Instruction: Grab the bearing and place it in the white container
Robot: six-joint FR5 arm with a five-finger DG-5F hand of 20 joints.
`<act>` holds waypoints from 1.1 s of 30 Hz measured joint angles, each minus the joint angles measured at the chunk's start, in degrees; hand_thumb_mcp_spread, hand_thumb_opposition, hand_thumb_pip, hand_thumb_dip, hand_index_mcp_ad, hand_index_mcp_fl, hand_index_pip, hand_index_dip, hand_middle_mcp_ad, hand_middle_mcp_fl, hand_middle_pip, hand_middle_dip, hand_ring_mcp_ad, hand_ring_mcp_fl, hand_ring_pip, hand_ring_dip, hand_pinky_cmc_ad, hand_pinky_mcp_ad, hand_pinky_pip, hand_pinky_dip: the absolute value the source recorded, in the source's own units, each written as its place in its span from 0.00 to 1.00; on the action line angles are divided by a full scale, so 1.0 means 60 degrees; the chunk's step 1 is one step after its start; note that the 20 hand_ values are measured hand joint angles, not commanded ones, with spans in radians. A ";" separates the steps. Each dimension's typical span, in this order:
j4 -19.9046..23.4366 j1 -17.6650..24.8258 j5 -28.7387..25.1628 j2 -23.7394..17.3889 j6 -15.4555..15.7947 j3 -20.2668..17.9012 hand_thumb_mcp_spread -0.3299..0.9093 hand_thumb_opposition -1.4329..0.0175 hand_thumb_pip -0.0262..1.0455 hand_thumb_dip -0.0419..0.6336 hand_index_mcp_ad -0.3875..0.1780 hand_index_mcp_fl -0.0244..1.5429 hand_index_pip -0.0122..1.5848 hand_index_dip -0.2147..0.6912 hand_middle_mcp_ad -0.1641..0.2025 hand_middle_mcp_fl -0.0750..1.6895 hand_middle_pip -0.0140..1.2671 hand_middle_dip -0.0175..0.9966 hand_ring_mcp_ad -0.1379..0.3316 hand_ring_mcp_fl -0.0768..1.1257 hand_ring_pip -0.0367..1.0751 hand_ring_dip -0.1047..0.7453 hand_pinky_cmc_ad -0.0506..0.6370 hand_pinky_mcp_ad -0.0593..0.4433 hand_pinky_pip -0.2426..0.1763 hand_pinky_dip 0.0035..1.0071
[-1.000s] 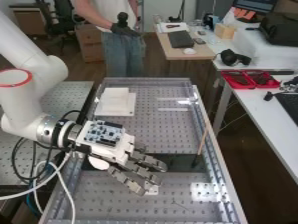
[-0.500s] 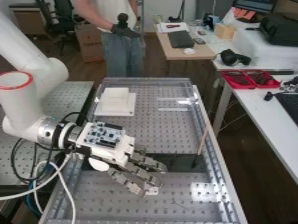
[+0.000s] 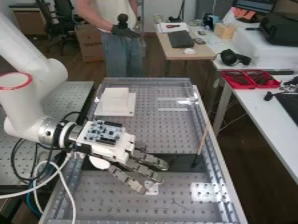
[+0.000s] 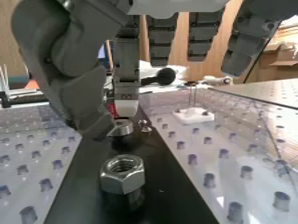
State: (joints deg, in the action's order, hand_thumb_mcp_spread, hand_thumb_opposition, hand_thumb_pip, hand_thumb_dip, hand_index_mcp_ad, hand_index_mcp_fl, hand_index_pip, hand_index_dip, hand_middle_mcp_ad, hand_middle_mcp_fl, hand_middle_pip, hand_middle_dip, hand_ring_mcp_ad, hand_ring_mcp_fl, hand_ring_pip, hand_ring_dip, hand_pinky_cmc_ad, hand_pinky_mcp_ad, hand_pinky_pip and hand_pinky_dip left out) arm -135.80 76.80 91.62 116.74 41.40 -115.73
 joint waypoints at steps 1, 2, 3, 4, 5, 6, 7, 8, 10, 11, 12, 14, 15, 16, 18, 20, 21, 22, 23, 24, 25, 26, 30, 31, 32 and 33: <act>0.0038 0.0010 -0.0012 0.0001 -0.0001 -0.0018 0.55 0.39 0.71 0.53 0.56 0.02 0.95 0.37 0.57 0.04 0.12 0.17 0.64 0.06 0.11 0.21 0.62 0.74 0.36 0.27; 0.0042 0.0011 -0.0014 0.0001 -0.0001 -0.0020 0.55 0.39 0.71 0.53 0.56 0.02 0.95 0.37 0.57 0.04 0.11 0.17 0.64 0.06 0.11 0.20 0.62 0.74 0.36 0.28; 0.0077 0.0031 -0.0038 0.0003 -0.0001 -0.0037 0.55 0.39 0.71 0.53 0.56 0.02 0.95 0.37 0.57 0.04 0.12 0.17 0.64 0.06 0.11 0.21 0.62 0.74 0.36 0.29; 0.0122 0.0056 -0.0067 0.0005 0.0003 -0.0059 0.55 0.39 0.71 0.53 0.56 0.02 0.95 0.37 0.57 0.04 0.11 0.17 0.64 0.06 0.11 0.20 0.62 0.74 0.36 0.29; 0.0140 0.0066 -0.0080 0.0005 0.0006 -0.0068 0.55 0.39 0.71 0.53 0.56 0.02 0.95 0.37 0.57 0.04 0.12 0.17 0.64 0.06 0.11 0.21 0.62 0.74 0.36 0.29; 0.0178 0.0082 -0.0104 0.0008 0.0008 -0.0094 0.55 0.39 0.71 0.53 0.56 0.02 0.95 0.37 0.57 0.04 0.11 0.17 0.64 0.06 0.11 0.20 0.62 0.74 0.36 0.29; 0.0208 0.0090 -0.0120 0.0013 0.0003 -0.0114 0.55 0.39 0.71 0.53 0.56 0.02 0.95 0.37 0.57 0.04 0.12 0.18 0.64 0.06 0.11 0.21 0.62 0.74 0.36 0.29; 0.0225 0.0094 -0.0131 0.0019 -0.0004 -0.0126 0.55 0.39 0.71 0.53 0.56 0.02 0.95 0.37 0.57 0.04 0.12 0.17 0.64 0.06 0.11 0.20 0.62 0.74 0.36 0.29; 0.0234 0.0094 -0.0151 0.0028 -0.0015 -0.0142 0.55 0.39 0.71 0.53 0.56 0.02 0.95 0.38 0.57 0.04 0.11 0.17 0.64 0.06 0.11 0.20 0.62 0.74 0.36 0.29; 0.0242 0.0091 -0.0159 0.0033 -0.0028 -0.0150 0.55 0.39 0.71 0.53 0.56 0.02 0.95 0.38 0.57 0.04 0.11 0.17 0.64 0.06 0.11 0.20 0.62 0.74 0.36 0.29; 0.0248 0.0089 -0.0163 0.0034 -0.0036 -0.0155 0.55 0.39 0.71 0.53 0.56 0.02 0.95 0.38 0.57 0.04 0.11 0.17 0.64 0.06 0.11 0.20 0.62 0.74 0.36 0.29; 0.0258 0.0072 -0.0170 0.0039 -0.0060 -0.0166 0.55 0.39 0.71 0.53 0.56 0.02 0.95 0.38 0.57 0.04 0.11 0.17 0.64 0.06 0.11 0.21 0.62 0.74 0.36 0.30; 0.0258 0.0068 -0.0173 0.0040 -0.0061 -0.0169 0.55 0.39 0.71 0.53 0.56 0.02 0.95 0.37 0.57 0.04 0.11 0.17 0.64 0.06 0.11 0.20 0.62 0.74 0.36 0.30; 0.0263 0.0061 -0.0182 0.0043 -0.0061 -0.0169 0.55 0.39 0.71 0.53 0.56 0.02 0.95 0.36 0.57 0.04 0.11 0.17 0.64 0.06 0.11 0.20 0.62 0.74 0.36 0.30; 0.0259 0.0054 -0.0188 0.0048 -0.0062 -0.0167 0.55 0.39 0.71 0.53 0.56 0.02 0.95 0.36 0.57 0.04 0.11 0.17 0.64 0.06 0.11 0.20 0.62 0.74 0.36 0.30; 0.0257 0.0048 -0.0192 0.0055 -0.0061 -0.0163 0.55 0.39 0.71 0.53 0.56 0.02 0.95 0.36 0.57 0.04 0.11 0.18 0.64 0.06 0.11 0.20 0.62 0.73 0.36 0.30; 0.0255 0.0047 -0.0193 0.0058 -0.0053 -0.0162 0.55 0.39 0.71 0.53 0.56 0.02 0.95 0.36 0.57 0.04 0.11 0.17 0.64 0.06 0.11 0.20 0.62 0.73 0.36 0.30; 0.0248 0.0043 -0.0196 0.0065 -0.0045 -0.0157 0.55 0.39 0.71 0.53 0.56 0.02 0.95 0.36 0.57 0.04 0.12 0.17 0.64 0.06 0.11 0.20 0.62 0.73 0.36 0.30; 0.0239 0.0037 -0.0196 0.0075 -0.0039 -0.0150 0.55 0.39 0.71 0.53 0.56 0.02 0.95 0.37 0.57 0.04 0.12 0.18 0.64 0.06 0.11 0.20 0.62 0.73 0.36 0.30; 0.0235 0.0034 -0.0196 0.0080 -0.0039 -0.0146 0.55 0.39 0.71 0.53 0.56 0.02 0.95 0.37 0.57 0.04 0.11 0.17 0.64 0.06 0.11 0.20 0.62 0.72 0.36 0.30; 0.0225 0.0027 -0.0194 0.0089 -0.0042 -0.0139 0.55 0.39 0.71 0.53 0.56 0.02 0.95 0.37 0.57 0.04 0.11 0.17 0.64 0.06 0.11 0.20 0.62 0.72 0.36 0.30; 0.0219 0.0023 -0.0192 0.0093 -0.0044 -0.0134 0.55 0.39 0.71 0.53 0.56 0.02 0.95 0.37 0.57 0.04 0.12 0.17 0.64 0.06 0.11 0.20 0.62 0.72 0.36 0.30; 0.0175 -0.0006 -0.0183 0.0131 -0.0051 -0.0106 0.55 0.39 0.71 0.53 0.56 0.02 0.95 0.36 0.57 0.04 0.12 0.17 0.64 0.06 0.11 0.20 0.62 0.72 0.36 0.30; 0.0174 -0.0012 -0.0182 0.0140 -0.0052 -0.0103 0.55 0.39 0.71 0.53 0.56 0.02 0.95 0.36 0.57 0.04 0.11 0.17 0.64 0.06 0.11 0.20 0.62 0.72 0.36 0.30; 0.0174 -0.0018 -0.0179 0.0148 -0.0054 -0.0104 0.55 0.39 0.71 0.53 0.56 0.02 0.95 0.36 0.57 0.04 0.11 0.17 0.64 0.06 0.11 0.20 0.62 0.72 0.36 0.30; 0.0177 -0.0023 -0.0175 0.0153 -0.0053 -0.0103 0.55 0.39 0.71 0.53 0.56 0.02 0.95 0.36 0.57 0.04 0.11 0.17 0.64 0.06 0.11 0.20 0.62 0.72 0.36 0.30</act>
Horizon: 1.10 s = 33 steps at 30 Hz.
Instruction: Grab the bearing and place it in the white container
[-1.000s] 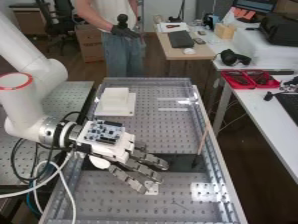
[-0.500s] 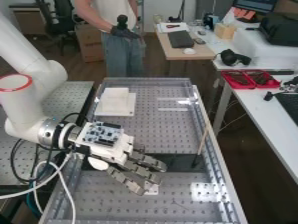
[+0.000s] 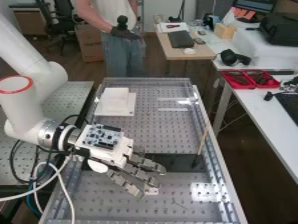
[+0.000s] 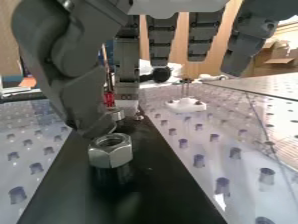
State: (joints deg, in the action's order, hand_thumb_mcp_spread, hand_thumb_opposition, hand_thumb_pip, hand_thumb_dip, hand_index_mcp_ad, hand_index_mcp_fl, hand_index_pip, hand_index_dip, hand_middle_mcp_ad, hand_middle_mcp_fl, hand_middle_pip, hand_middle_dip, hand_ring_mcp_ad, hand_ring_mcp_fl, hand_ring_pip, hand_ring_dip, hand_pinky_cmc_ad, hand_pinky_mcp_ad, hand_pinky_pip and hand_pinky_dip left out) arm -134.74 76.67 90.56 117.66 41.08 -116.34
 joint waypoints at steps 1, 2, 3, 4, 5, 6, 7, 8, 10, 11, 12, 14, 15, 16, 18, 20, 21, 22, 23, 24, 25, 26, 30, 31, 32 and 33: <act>0.0007 -0.0005 0.0003 0.0005 0.0003 0.0003 0.55 0.39 0.71 0.53 0.56 0.02 0.95 0.36 0.57 0.04 0.11 0.17 0.64 0.06 0.11 0.20 0.62 0.72 0.36 0.30; 0.0011 -0.0010 0.0006 0.0010 0.0007 0.0003 0.55 0.39 0.71 0.53 0.55 0.02 0.95 0.36 0.57 0.04 0.12 0.18 0.64 0.06 0.11 0.20 0.62 0.72 0.36 0.30; 0.0012 -0.0011 0.0007 0.0011 0.0008 0.0004 0.55 0.39 0.71 0.53 0.55 0.02 0.95 0.36 0.57 0.04 0.12 0.17 0.64 0.06 0.11 0.20 0.62 0.72 0.36 0.30; 0.0016 -0.0015 0.0009 0.0015 0.0006 0.0004 0.55 0.39 0.71 0.53 0.55 0.02 0.95 0.36 0.57 0.04 0.12 0.17 0.64 0.06 0.11 0.20 0.62 0.72 0.36 0.30; 0.0026 -0.0017 0.0011 0.0022 0.0001 0.0004 0.55 0.39 0.71 0.53 0.54 0.02 0.95 0.36 0.57 0.04 0.12 0.17 0.64 0.06 0.11 0.20 0.62 0.72 0.36 0.30; 0.0033 -0.0019 0.0011 0.0025 -0.0002 0.0002 0.54 0.39 0.71 0.53 0.54 0.02 0.95 0.36 0.57 0.04 0.11 0.17 0.64 0.06 0.11 0.20 0.62 0.72 0.36 0.30; 0.0055 -0.0021 0.0016 0.0033 -0.0008 0.0000 0.54 0.39 0.71 0.54 0.54 0.02 0.95 0.36 0.57 0.04 0.11 0.17 0.64 0.06 0.11 0.20 0.62 0.72 0.36 0.30; 0.0084 -0.0020 0.0024 0.0040 -0.0018 -0.0003 0.55 0.39 0.71 0.54 0.55 0.02 0.95 0.36 0.57 0.04 0.12 0.17 0.64 0.06 0.12 0.21 0.62 0.72 0.36 0.30; 0.0106 -0.0019 0.0032 0.0048 -0.0028 -0.0009 0.54 0.39 0.71 0.54 0.56 0.02 0.95 0.36 0.57 0.04 0.11 0.17 0.64 0.06 0.12 0.21 0.62 0.72 0.36 0.30; 0.0135 -0.0018 0.0038 0.0052 -0.0036 -0.0012 0.55 0.39 0.71 0.53 0.56 0.02 0.96 0.36 0.57 0.04 0.12 0.17 0.64 0.06 0.12 0.21 0.62 0.72 0.36 0.30; 0.0152 -0.0018 0.0043 0.0054 -0.0041 -0.0013 0.55 0.39 0.71 0.53 0.56 0.02 0.95 0.36 0.57 0.04 0.12 0.17 0.64 0.06 0.12 0.21 0.62 0.72 0.36 0.30; 0.0181 -0.0016 0.0047 0.0059 -0.0053 -0.0012 0.55 0.39 0.71 0.53 0.56 0.03 0.96 0.35 0.57 0.04 0.12 0.18 0.64 0.06 0.12 0.21 0.62 0.72 0.36 0.30; 0.0190 -0.0015 0.0047 0.0061 -0.0057 -0.0010 0.55 0.39 0.71 0.53 0.56 0.03 0.97 0.35 0.57 0.04 0.12 0.18 0.64 0.06 0.12 0.21 0.62 0.72 0.36 0.30; 0.0193 -0.0013 0.0047 0.0062 -0.0061 -0.0007 0.55 0.39 0.71 0.53 0.56 0.05 0.97 0.34 0.57 0.04 0.12 0.18 0.64 0.06 0.12 0.21 0.62 0.72 0.36 0.30; 0.0193 -0.0011 0.0045 0.0067 -0.0074 0.0001 0.55 0.39 0.71 0.53 0.56 0.07 0.97 0.32 0.57 0.04 0.12 0.17 0.64 0.06 0.12 0.21 0.62 0.71 0.36 0.30; 0.0194 -0.0005 0.0042 0.0075 -0.0087 0.0013 0.55 0.39 0.71 0.53 0.56 0.08 0.97 0.32 0.57 0.06 0.11 0.17 0.64 0.06 0.12 0.21 0.62 0.70 0.36 0.30; 0.0195 -0.0003 0.0041 0.0079 -0.0089 0.0020 0.55 0.39 0.71 0.53 0.56 0.08 0.97 0.32 0.57 0.06 0.11 0.17 0.64 0.06 0.12 0.21 0.62 0.70 0.36 0.30; 0.0195 0.0000 0.0041 0.0084 -0.0093 0.0028 0.55 0.39 0.71 0.53 0.57 0.09 0.97 0.32 0.57 0.06 0.12 0.17 0.64 0.06 0.12 0.21 0.61 0.70 0.36 0.30; 0.0197 0.0001 0.0042 0.0090 -0.0096 0.0037 0.55 0.39 0.71 0.53 0.57 0.09 0.97 0.32 0.57 0.06 0.12 0.17 0.64 0.06 0.12 0.21 0.62 0.70 0.36 0.30; 0.0203 0.0001 0.0042 0.0093 -0.0096 0.0040 0.55 0.39 0.71 0.53 0.57 0.10 0.97 0.32 0.57 0.05 0.12 0.17 0.62 0.06 0.12 0.21 0.61 0.70 0.36 0.30; 0.0207 0.0001 0.0044 0.0097 -0.0100 0.0044 0.55 0.39 0.71 0.53 0.59 0.10 0.97 0.32 0.56 0.06 0.12 0.17 0.61 0.06 0.12 0.21 0.61 0.71 0.36 0.30; 0.0209 0.0001 0.0046 0.0099 -0.0106 0.0046 0.55 0.39 0.71 0.53 0.60 0.10 0.97 0.32 0.57 0.07 0.12 0.18 0.60 0.06 0.12 0.21 0.61 0.71 0.36 0.30; 0.0235 -0.0002 0.0063 0.0108 -0.0104 0.0046 0.55 0.39 0.70 0.53 0.61 0.12 0.96 0.31 0.56 0.06 0.12 0.17 0.60 0.06 0.12 0.21 0.61 0.70 0.36 0.30; 0.0265 -0.0006 0.0072 0.0108 -0.0106 0.0043 0.55 0.39 0.70 0.53 0.61 0.13 0.96 0.31 0.56 0.06 0.12 0.17 0.60 0.06 0.12 0.21 0.61 0.70 0.36 0.30; 0.0306 -0.0012 0.0090 0.0107 -0.0106 0.0039 0.55 0.38 0.70 0.50 0.62 0.14 0.96 0.29 0.56 0.07 0.11 0.17 0.60 0.06 0.12 0.21 0.61 0.70 0.36 0.30; 0.0315 -0.0014 0.0099 0.0105 -0.0106 0.0038 0.55 0.38 0.70 0.50 0.62 0.14 0.96 0.29 0.56 0.07 0.12 0.18 0.60 0.06 0.12 0.21 0.61 0.70 0.36 0.30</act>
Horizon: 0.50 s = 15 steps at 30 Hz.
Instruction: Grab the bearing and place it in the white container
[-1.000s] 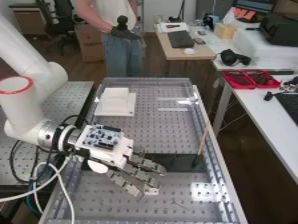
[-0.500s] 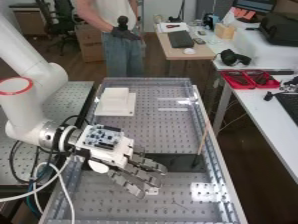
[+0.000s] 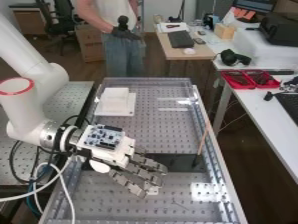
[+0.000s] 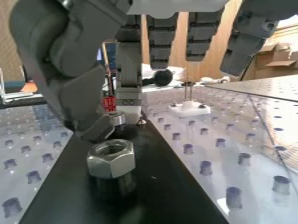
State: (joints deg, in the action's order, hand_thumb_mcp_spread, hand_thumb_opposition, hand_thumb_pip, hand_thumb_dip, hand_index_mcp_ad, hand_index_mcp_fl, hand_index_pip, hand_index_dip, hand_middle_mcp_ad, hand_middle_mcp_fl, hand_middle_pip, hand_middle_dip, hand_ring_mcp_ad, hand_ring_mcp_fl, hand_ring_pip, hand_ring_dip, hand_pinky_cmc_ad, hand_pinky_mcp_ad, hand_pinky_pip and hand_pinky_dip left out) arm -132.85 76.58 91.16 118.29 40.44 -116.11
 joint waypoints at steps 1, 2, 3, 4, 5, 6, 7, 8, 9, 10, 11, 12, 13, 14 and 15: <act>0.0017 -0.0006 0.0024 -0.0019 -0.0001 -0.0003 0.55 0.38 0.70 0.50 0.62 0.15 0.96 0.27 0.56 0.07 0.12 0.17 0.60 0.06 0.12 0.21 0.61 0.70 0.36 0.30; 0.0035 -0.0010 0.0048 -0.0053 -0.0001 -0.0008 0.54 0.39 0.64 0.50 0.62 0.20 0.96 0.27 0.56 0.07 0.12 0.18 0.60 0.06 0.12 0.21 0.61 0.70 0.36 0.30; 0.0050 -0.0012 0.0057 -0.0072 0.0000 -0.0011 0.54 0.39 0.61 0.49 0.62 0.23 0.96 0.27 0.57 0.06 0.12 0.18 0.60 0.06 0.12 0.21 0.61 0.70 0.36 0.30; 0.0085 -0.0017 0.0077 -0.0126 0.0003 -0.0014 0.54 0.40 0.60 0.49 0.62 0.24 0.96 0.27 0.57 0.07 0.12 0.17 0.60 0.06 0.12 0.21 0.61 0.70 0.36 0.30; 0.0106 -0.0020 0.0093 -0.0179 0.0003 -0.0012 0.54 0.40 0.60 0.49 0.61 0.24 0.96 0.27 0.57 0.08 0.12 0.18 0.60 0.06 0.12 0.21 0.60 0.70 0.36 0.30; 0.0113 -0.0021 0.0104 -0.0213 0.0001 -0.0010 0.54 0.40 0.60 0.49 0.62 0.24 0.96 0.27 0.57 0.09 0.12 0.17 0.60 0.06 0.12 0.21 0.60 0.70 0.38 0.30; 0.0119 -0.0020 0.0116 -0.0260 -0.0006 -0.0005 0.54 0.40 0.60 0.49 0.62 0.24 0.96 0.27 0.57 0.09 0.12 0.17 0.60 0.06 0.12 0.21 0.60 0.70 0.40 0.30; 0.0121 -0.0019 0.0120 -0.0291 -0.0008 0.0002 0.54 0.40 0.60 0.49 0.62 0.24 0.96 0.27 0.57 0.09 0.12 0.18 0.60 0.06 0.12 0.21 0.60 0.70 0.40 0.30; 0.0120 -0.0016 0.0126 -0.0334 -0.0002 0.0011 0.54 0.40 0.60 0.49 0.62 0.24 0.96 0.27 0.57 0.09 0.12 0.17 0.60 0.06 0.12 0.21 0.60 0.70 0.40 0.30; 0.0115 -0.0011 0.0130 -0.0383 0.0011 0.0023 0.54 0.40 0.60 0.49 0.62 0.24 0.96 0.27 0.57 0.09 0.12 0.17 0.60 0.06 0.12 0.21 0.60 0.70 0.40 0.30; 0.0103 -0.0003 0.0135 -0.0431 0.0015 0.0034 0.54 0.40 0.60 0.49 0.62 0.24 0.96 0.27 0.57 0.09 0.12 0.17 0.60 0.06 0.12 0.21 0.60 0.70 0.40 0.30; 0.0098 0.0002 0.0137 -0.0454 0.0016 0.0038 0.54 0.40 0.60 0.49 0.62 0.24 0.96 0.27 0.57 0.09 0.12 0.17 0.60 0.06 0.12 0.21 0.60 0.70 0.40 0.30; 0.0086 0.0015 0.0146 -0.0514 0.0016 0.0045 0.54 0.40 0.60 0.49 0.62 0.24 0.96 0.27 0.57 0.09 0.12 0.17 0.60 0.06 0.12 0.21 0.60 0.70 0.40 0.30; 0.0073 0.0029 0.0157 -0.0579 0.0017 0.0046 0.54 0.40 0.60 0.49 0.62 0.24 0.96 0.27 0.57 0.09 0.12 0.17 0.60 0.06 0.12 0.21 0.60 0.70 0.40 0.30; 0.0068 0.0040 0.0165 -0.0623 0.0016 0.0046 0.54 0.40 0.60 0.49 0.62 0.24 0.95 0.27 0.57 0.09 0.11 0.17 0.60 0.06 0.12 0.21 0.60 0.70 0.40 0.30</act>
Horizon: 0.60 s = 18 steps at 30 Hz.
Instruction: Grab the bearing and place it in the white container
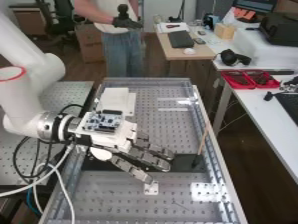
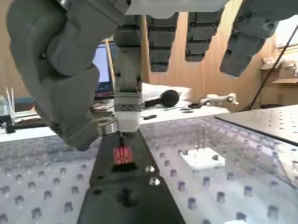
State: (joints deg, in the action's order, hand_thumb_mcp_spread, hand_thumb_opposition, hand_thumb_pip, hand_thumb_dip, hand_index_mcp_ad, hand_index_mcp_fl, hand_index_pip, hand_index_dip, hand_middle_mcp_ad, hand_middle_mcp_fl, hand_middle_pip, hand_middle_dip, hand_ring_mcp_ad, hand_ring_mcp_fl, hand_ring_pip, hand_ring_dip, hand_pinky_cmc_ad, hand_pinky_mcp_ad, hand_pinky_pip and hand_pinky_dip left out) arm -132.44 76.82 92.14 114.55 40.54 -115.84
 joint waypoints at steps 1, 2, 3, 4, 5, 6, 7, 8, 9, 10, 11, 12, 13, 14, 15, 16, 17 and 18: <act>-0.0010 0.0018 0.0010 -0.0072 -0.0002 0.0000 0.54 0.40 0.60 0.49 0.61 0.24 0.95 0.27 0.57 0.09 0.11 0.17 0.60 0.06 0.12 0.21 0.60 0.70 0.40 0.30; -0.0026 0.0031 0.0016 -0.0123 -0.0008 -0.0002 0.54 0.40 0.60 0.49 0.61 0.24 0.95 0.27 0.57 0.09 0.11 0.17 0.60 0.06 0.12 0.21 0.60 0.70 0.40 0.30; -0.0058 0.0057 0.0026 -0.0224 -0.0023 -0.0009 0.54 0.40 0.60 0.49 0.61 0.24 0.95 0.27 0.57 0.09 0.11 0.17 0.60 0.06 0.12 0.21 0.60 0.70 0.40 0.30; -0.0090 0.0082 0.0040 -0.0319 -0.0030 -0.0020 0.54 0.40 0.60 0.49 0.61 0.24 0.95 0.27 0.57 0.09 0.11 0.17 0.60 0.06 0.12 0.21 0.60 0.70 0.40 0.30; -0.0140 0.0117 0.0066 -0.0455 -0.0030 -0.0042 0.54 0.40 0.60 0.49 0.61 0.24 0.95 0.27 0.57 0.09 0.11 0.17 0.60 0.06 0.12 0.21 0.60 0.70 0.40 0.30; -0.0165 0.0134 0.0082 -0.0520 -0.0027 -0.0056 0.54 0.40 0.60 0.49 0.61 0.24 0.95 0.27 0.57 0.09 0.11 0.17 0.60 0.06 0.12 0.21 0.60 0.70 0.40 0.30; -0.0225 0.0178 0.0125 -0.0683 -0.0015 -0.0094 0.54 0.40 0.60 0.49 0.61 0.24 0.95 0.27 0.57 0.09 0.12 0.17 0.60 0.06 0.12 0.21 0.60 0.70 0.40 0.30; -0.0295 0.0229 0.0173 -0.0861 0.0010 -0.0143 0.54 0.39 0.60 0.49 0.61 0.24 0.94 0.27 0.57 0.09 0.11 0.17 0.60 0.06 0.12 0.21 0.60 0.70 0.40 0.30; -0.0328 0.0253 0.0199 -0.0945 0.0026 -0.0170 0.54 0.39 0.60 0.49 0.61 0.24 0.94 0.27 0.57 0.09 0.11 0.17 0.61 0.06 0.12 0.21 0.60 0.70 0.40 0.30; -0.0410 0.0319 0.0261 -0.1159 0.0069 -0.0241 0.54 0.39 0.60 0.49 0.61 0.24 0.94 0.27 0.57 0.09 0.11 0.17 0.61 0.06 0.12 0.21 0.60 0.70 0.40 0.30; -0.0502 0.0400 0.0331 -0.1397 0.0117 -0.0328 0.54 0.39 0.60 0.49 0.61 0.24 0.94 0.27 0.56 0.09 0.11 0.17 0.61 0.06 0.12 0.21 0.60 0.70 0.40 0.30; -0.0548 0.0436 0.0358 -0.1495 0.0137 -0.0367 0.54 0.39 0.60 0.49 0.61 0.24 0.94 0.27 0.57 0.09 0.12 0.17 0.60 0.06 0.12 0.21 0.60 0.70 0.40 0.30; -0.0663 0.0535 0.0426 -0.1739 0.0180 -0.0467 0.54 0.39 0.60 0.49 0.61 0.24 0.94 0.27 0.57 0.10 0.11 0.17 0.60 0.06 0.12 0.21 0.60 0.70 0.40 0.30; -0.0759 0.0624 0.0488 -0.1939 0.0208 -0.0553 0.54 0.39 0.60 0.49 0.61 0.24 0.94 0.27 0.56 0.10 0.11 0.17 0.59 0.06 0.12 0.21 0.61 0.70 0.42 0.30; -0.0836 0.0691 0.0536 -0.2079 0.0226 -0.0616 0.54 0.39 0.60 0.49 0.61 0.24 0.94 0.27 0.56 0.10 0.12 0.17 0.58 0.06 0.12 0.21 0.61 0.70 0.43 0.31; -0.0959 0.0802 0.0618 -0.2284 0.0250 -0.0718 0.54 0.39 0.60 0.49 0.61 0.24 0.94 0.27 0.56 0.10 0.12 0.17 0.57 0.06 0.12 0.21 0.60 0.71 0.43 0.31; -0.1100 0.0945 0.0726 -0.2513 0.0268 -0.0836 0.54 0.39 0.60 0.49 0.61 0.24 0.94 0.28 0.57 0.10 0.12 0.17 0.57 0.06 0.12 0.21 0.60 0.71 0.44 0.31; -0.1177 0.1029 0.0782 -0.2629 0.0276 -0.0899 0.54 0.39 0.60 0.49 0.61 0.24 0.94 0.28 0.55 0.10 0.12 0.17 0.57 0.06 0.12 0.21 0.60 0.71 0.44 0.31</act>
State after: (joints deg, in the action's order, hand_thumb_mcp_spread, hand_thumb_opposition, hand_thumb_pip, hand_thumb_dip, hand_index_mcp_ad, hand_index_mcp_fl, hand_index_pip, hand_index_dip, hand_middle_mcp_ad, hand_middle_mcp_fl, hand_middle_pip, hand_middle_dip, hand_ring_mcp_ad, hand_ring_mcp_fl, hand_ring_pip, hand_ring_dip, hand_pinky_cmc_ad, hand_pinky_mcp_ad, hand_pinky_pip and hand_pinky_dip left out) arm -139.50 82.99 96.84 98.78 42.19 -121.24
